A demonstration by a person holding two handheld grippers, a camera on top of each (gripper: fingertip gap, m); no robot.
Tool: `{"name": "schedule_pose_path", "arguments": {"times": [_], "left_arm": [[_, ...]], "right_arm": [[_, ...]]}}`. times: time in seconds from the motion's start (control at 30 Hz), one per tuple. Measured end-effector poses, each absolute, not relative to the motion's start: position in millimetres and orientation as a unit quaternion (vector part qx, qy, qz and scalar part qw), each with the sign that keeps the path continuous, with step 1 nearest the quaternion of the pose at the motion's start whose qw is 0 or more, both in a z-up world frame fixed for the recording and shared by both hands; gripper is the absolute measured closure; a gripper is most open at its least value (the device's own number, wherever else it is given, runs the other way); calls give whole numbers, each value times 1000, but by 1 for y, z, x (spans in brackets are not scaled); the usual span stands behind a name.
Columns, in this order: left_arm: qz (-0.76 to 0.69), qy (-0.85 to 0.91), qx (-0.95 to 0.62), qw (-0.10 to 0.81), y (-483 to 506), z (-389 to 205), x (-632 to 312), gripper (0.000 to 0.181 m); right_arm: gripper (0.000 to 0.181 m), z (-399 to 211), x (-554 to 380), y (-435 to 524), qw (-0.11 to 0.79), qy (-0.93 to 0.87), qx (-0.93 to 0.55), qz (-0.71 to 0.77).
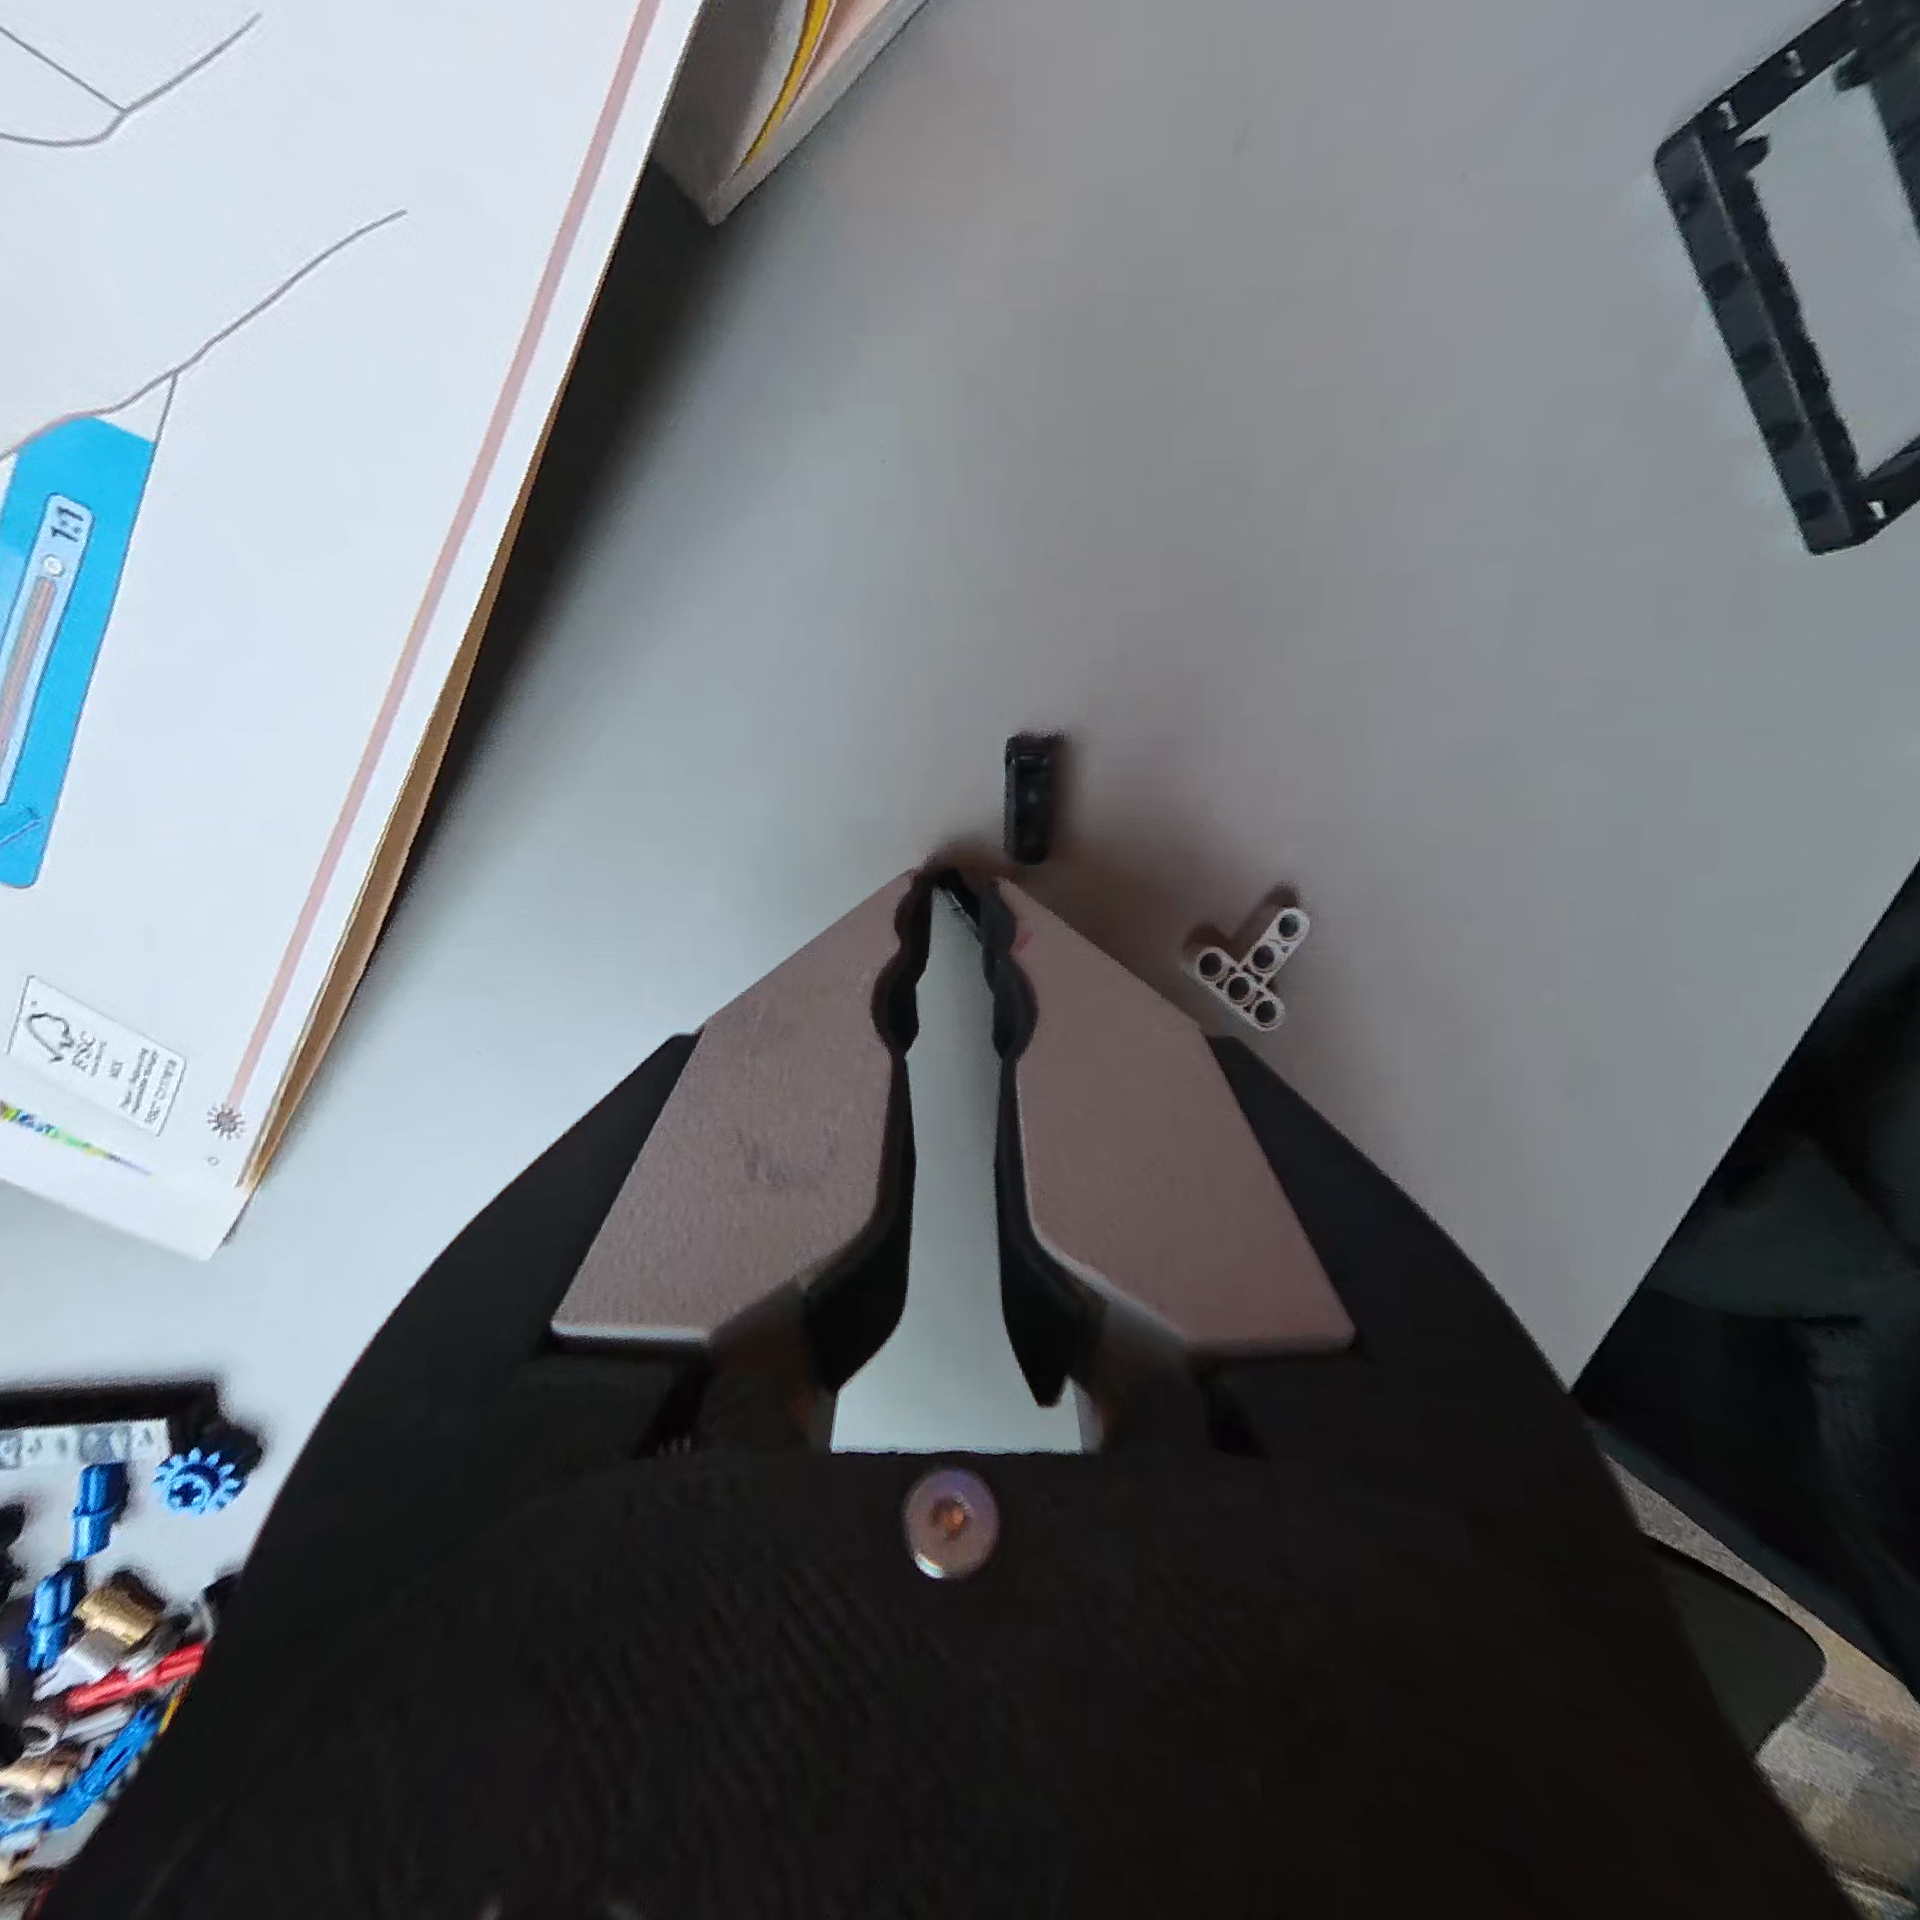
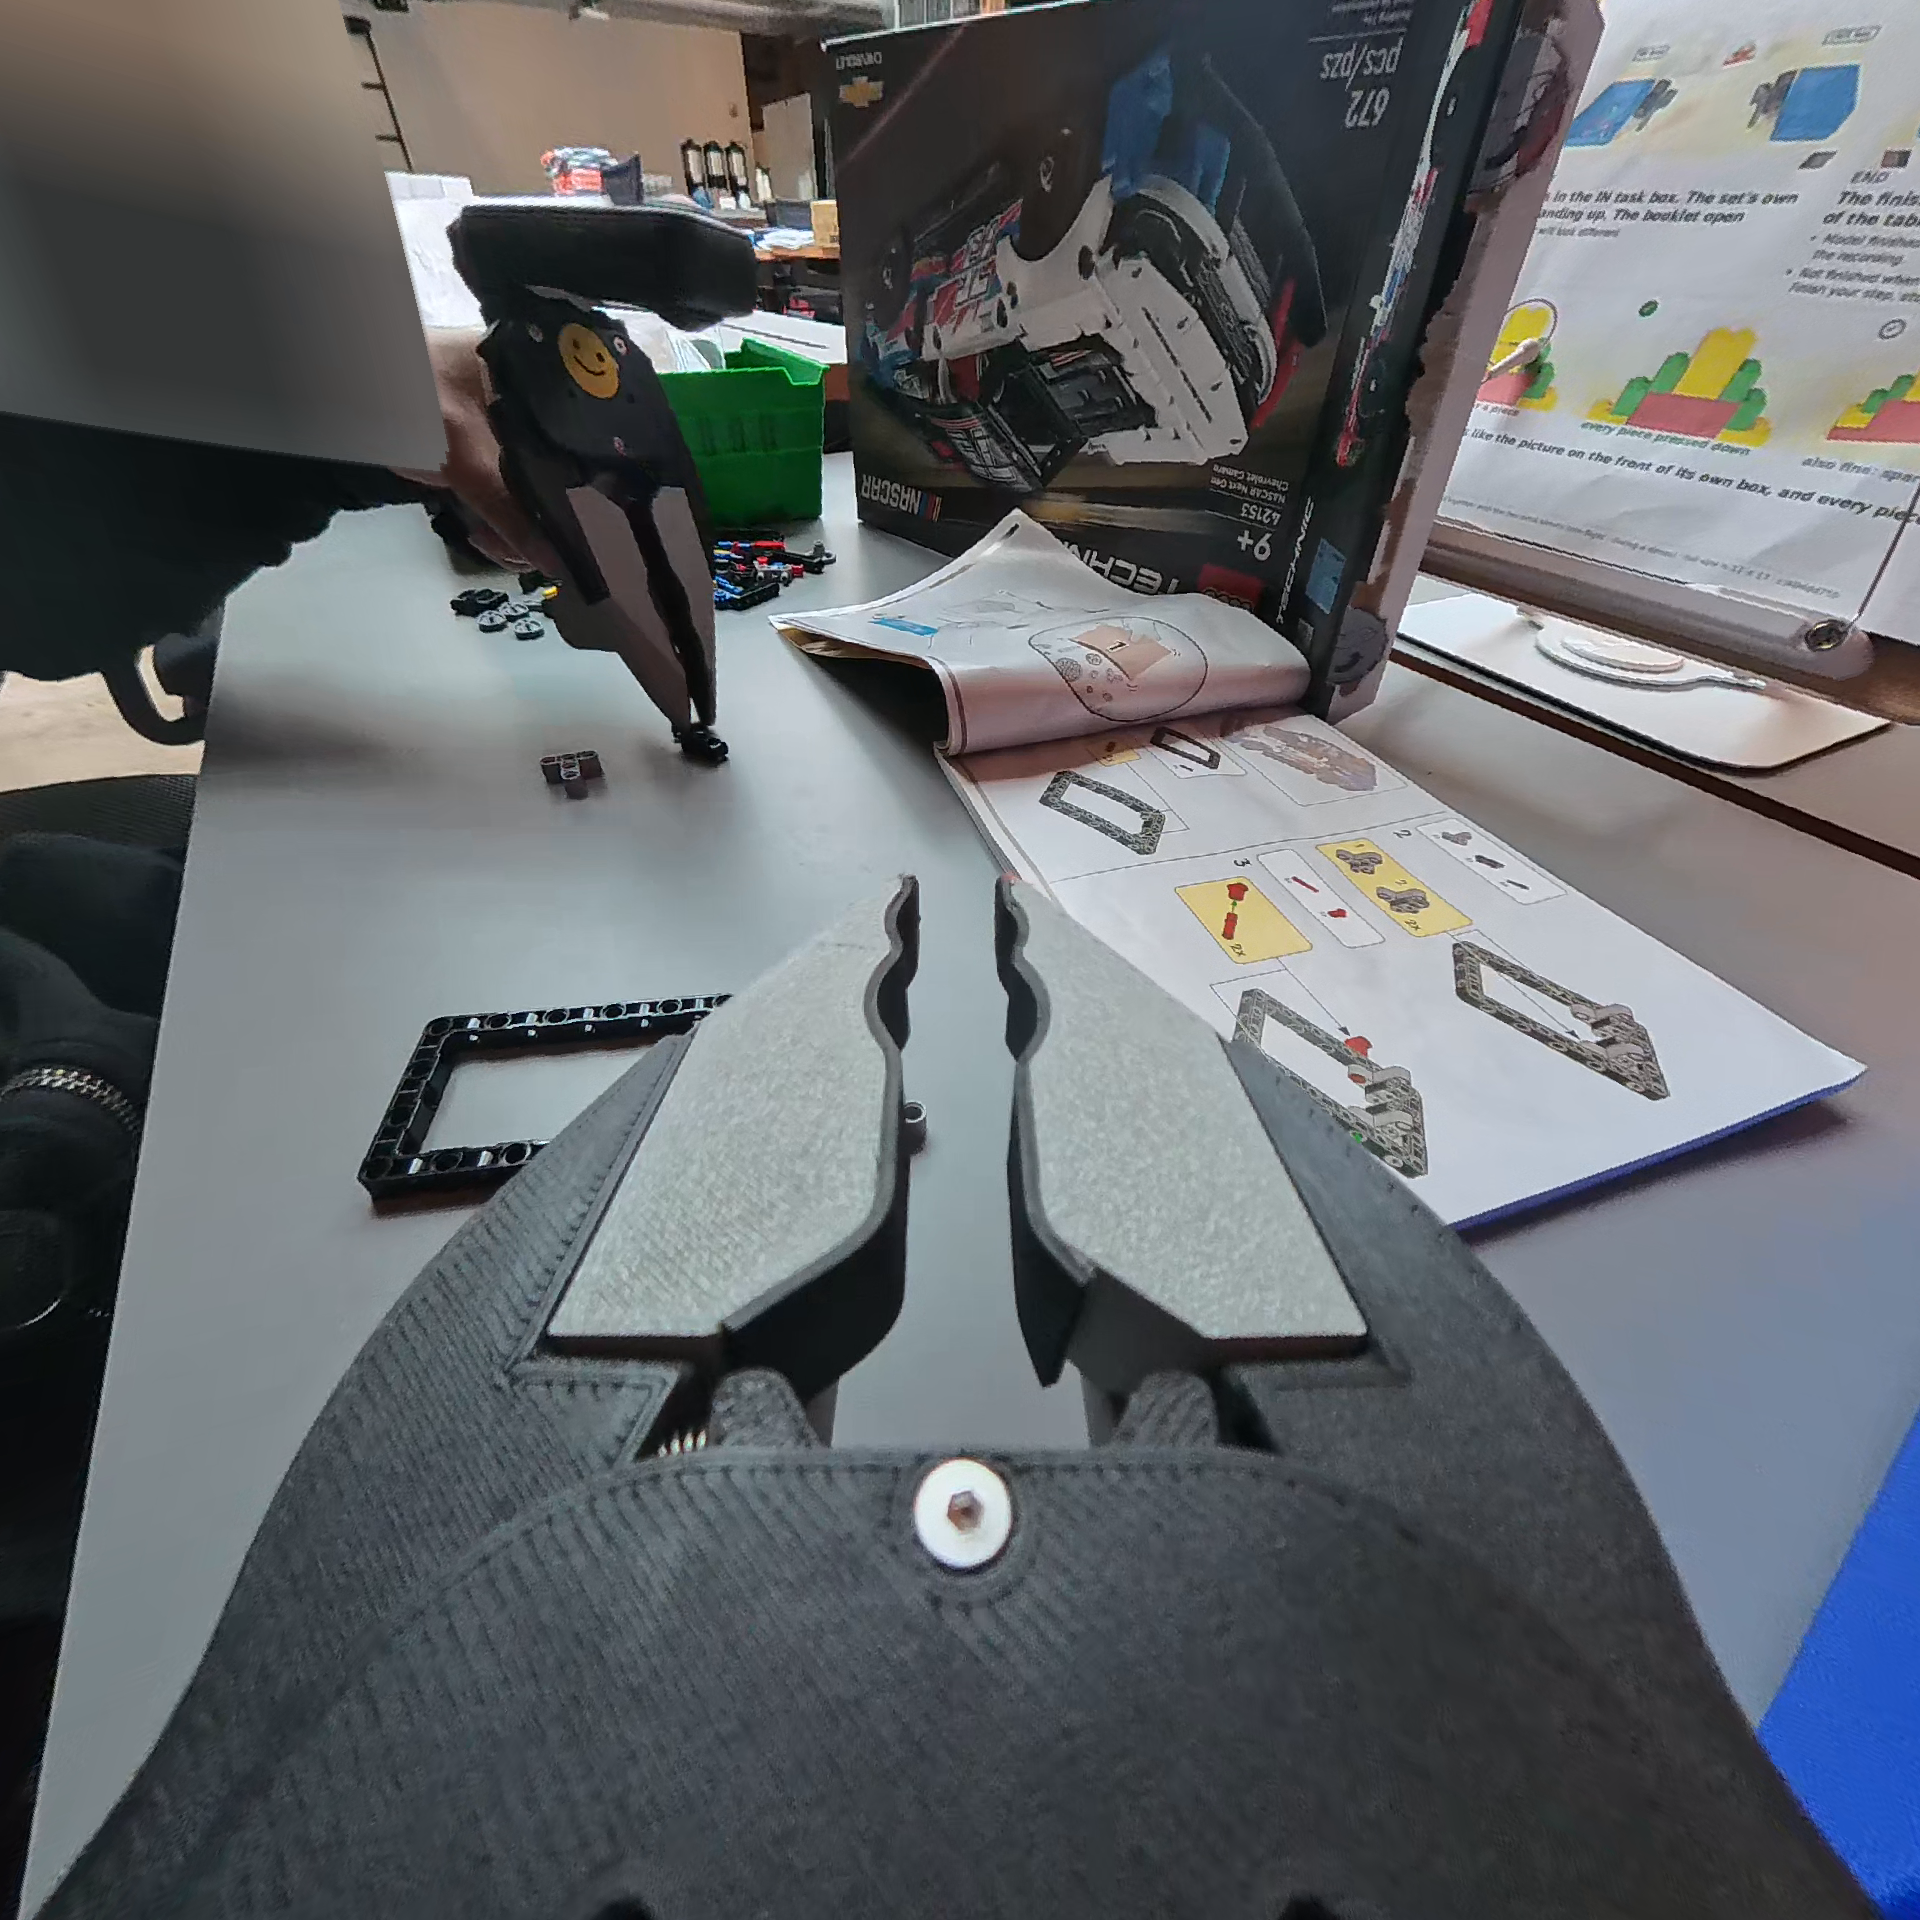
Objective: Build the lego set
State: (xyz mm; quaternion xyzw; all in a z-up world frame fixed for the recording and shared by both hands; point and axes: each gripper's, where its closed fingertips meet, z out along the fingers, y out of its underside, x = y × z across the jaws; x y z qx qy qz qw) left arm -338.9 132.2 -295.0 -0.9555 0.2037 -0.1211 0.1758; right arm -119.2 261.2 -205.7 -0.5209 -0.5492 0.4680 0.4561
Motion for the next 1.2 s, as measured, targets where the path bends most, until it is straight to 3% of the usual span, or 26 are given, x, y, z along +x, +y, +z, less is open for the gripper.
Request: {"name": "schedule_pose_path", "arguments": {"times": [0.37, 0.6, 0.9, 1.2], "left_arm": [[-89, 148, -958, 228, 127, -259, -390, 169], [-60, 134, -974, 173, 90, -281, -424, 170], [-74, 179, -966, 171, 101, -296, -399, 181], [-130, 207, -946, 214, 119, -295, -351, 177]], "right_arm": [[171, -204, -119, 259, 456, -549, -517, 472], [171, -203, -118, 259, 455, -547, -516, 476], [171, -203, -118, 260, 457, -544, -519, 476], [171, -204, -119, 260, 459, -549, -516, 471]]}}
